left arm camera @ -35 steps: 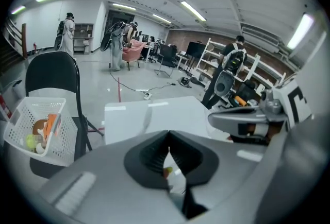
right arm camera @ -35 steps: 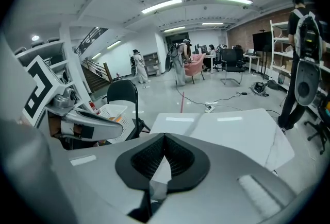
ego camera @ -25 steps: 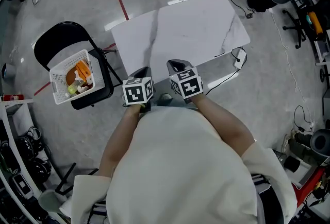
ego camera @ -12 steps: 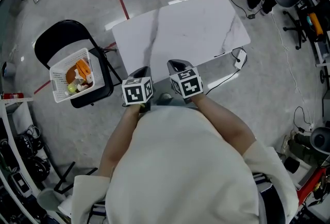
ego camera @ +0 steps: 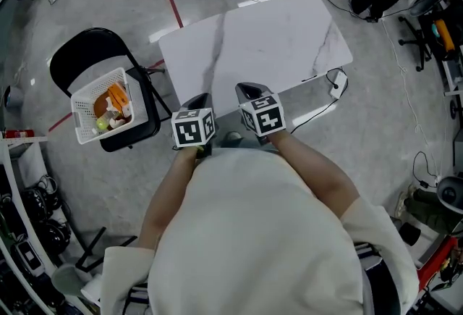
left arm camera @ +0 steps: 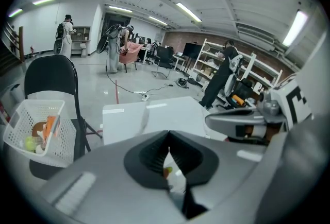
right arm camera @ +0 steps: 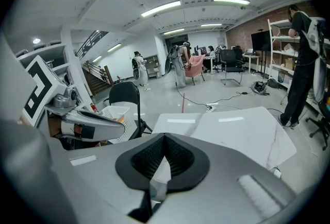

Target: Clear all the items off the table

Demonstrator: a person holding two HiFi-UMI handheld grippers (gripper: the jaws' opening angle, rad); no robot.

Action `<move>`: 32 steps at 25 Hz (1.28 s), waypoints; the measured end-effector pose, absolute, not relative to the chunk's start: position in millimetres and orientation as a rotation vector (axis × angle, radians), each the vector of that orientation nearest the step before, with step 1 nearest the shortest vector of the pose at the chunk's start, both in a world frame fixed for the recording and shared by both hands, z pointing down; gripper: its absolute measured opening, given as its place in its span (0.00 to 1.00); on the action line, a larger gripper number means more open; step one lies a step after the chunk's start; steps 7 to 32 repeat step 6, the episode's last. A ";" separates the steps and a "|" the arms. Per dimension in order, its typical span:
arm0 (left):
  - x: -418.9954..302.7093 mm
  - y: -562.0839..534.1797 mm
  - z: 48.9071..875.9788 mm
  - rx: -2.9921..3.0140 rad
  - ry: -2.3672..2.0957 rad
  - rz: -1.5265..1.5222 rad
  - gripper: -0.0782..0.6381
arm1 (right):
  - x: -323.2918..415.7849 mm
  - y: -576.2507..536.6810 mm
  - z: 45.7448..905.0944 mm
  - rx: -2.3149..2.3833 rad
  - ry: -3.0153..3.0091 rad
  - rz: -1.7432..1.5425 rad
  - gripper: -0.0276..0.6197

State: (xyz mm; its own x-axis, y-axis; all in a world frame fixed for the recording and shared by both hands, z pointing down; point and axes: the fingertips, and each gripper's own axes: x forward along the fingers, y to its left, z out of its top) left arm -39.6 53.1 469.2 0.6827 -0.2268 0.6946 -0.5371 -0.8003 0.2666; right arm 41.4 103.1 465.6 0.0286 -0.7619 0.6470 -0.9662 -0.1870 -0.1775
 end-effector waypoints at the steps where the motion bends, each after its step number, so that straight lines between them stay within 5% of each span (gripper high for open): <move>1: -40.1 52.6 469.0 2.441 -0.593 0.920 0.12 | 41.2 102.1 465.5 2.000 -1.768 0.923 0.04; 32: -41.6 51.2 466.4 2.443 -0.600 0.911 0.12 | 42.8 98.6 462.5 1.999 -1.777 0.916 0.04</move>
